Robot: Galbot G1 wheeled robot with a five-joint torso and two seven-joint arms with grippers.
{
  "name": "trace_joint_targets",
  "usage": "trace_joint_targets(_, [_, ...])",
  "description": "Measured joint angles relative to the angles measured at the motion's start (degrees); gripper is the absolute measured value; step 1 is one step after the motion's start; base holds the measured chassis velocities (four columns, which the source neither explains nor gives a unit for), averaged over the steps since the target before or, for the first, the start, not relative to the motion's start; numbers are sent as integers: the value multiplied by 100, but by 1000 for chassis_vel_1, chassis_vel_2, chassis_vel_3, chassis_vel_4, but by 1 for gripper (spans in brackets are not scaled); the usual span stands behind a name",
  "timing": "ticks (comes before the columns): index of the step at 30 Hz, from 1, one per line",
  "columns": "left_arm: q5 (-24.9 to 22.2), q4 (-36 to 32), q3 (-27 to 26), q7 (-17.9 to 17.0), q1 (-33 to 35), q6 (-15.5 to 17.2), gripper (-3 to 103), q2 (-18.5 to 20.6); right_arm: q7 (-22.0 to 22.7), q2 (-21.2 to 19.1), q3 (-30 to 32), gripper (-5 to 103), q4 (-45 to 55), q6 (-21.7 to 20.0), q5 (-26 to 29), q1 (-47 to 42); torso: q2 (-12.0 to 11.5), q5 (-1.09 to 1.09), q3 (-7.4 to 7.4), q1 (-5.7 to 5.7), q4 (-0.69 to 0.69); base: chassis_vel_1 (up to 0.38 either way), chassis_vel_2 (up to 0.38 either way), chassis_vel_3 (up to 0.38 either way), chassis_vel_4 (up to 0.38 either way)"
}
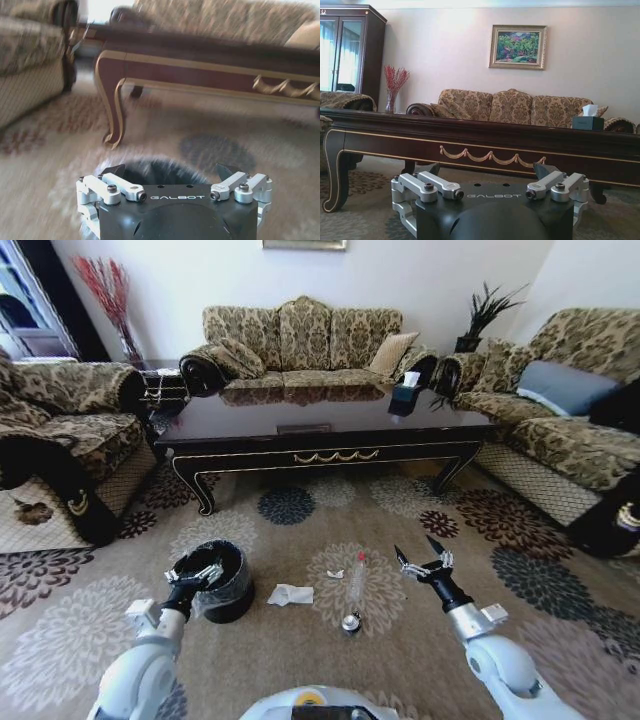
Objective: Move to the front of the table and pick up the trash from the floor, then place it into the trash bin.
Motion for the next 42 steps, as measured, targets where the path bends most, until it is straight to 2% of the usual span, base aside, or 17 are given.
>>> trace_joint_targets(4, [-883,68,75,-666,-199,1023,100,203,-6,13,8,100,11,17,-33,-84,0,2,0,0,0,0,0,0,0])
trace_joint_targets(5, [-883,68,75,-666,-199,1023,100,203,-6,13,8,100,11,17,-33,-84,0,2,0,0,0,0,0,0,0])
trace_joint_targets(8, [-1377,-10,124,-1364,-331,1718,100,258,-13,41,11,100,17,24,-64,-125,0,2,0,0,0,0,0,0,0])
trace_joint_targets(9, [-1377,-10,124,-1364,-331,1718,100,258,-13,41,11,100,17,24,-64,-125,0,2,0,0,0,0,0,0,0])
trace_joint_targets(11, [-1809,-177,64,-1777,-350,2006,100,255,-16,68,7,100,18,24,-76,-137,0,2,0,0,1,0,0,0,0])
trace_joint_targets(12, [-1993,-265,6,-1982,-351,2050,100,243,-22,87,-2,100,15,24,-93,-147,0,3,0,0,0,0,0,0,0])
trace_joint_targets(19, [-1979,-151,-111,-2239,-357,2093,100,236,-47,156,-84,100,-80,63,-171,-151,0,3,0,0,1,0,0,0,0])
trace_joint_targets(25, [-2218,517,-335,-2342,-603,2076,100,364,-58,163,-186,100,-131,73,-220,-89,0,2,0,0,1,0,0,0,0])
trace_joint_targets(30, [-2305,907,-375,-2111,-753,2045,100,506,-64,155,-234,100,-171,77,-254,-67,0,2,0,0,1,0,0,0,0])
trace_joint_targets(35, [-2297,1247,-176,-1733,-955,1736,100,633,-70,146,-258,100,-180,82,-286,-77,0,2,1,0,0,0,0,0,0])
trace_joint_targets(42, [-2205,1474,53,-1625,-1079,1640,100,666,-90,143,-256,100,-177,89,-298,-111,0,2,1,0,1,0,0,0,0])
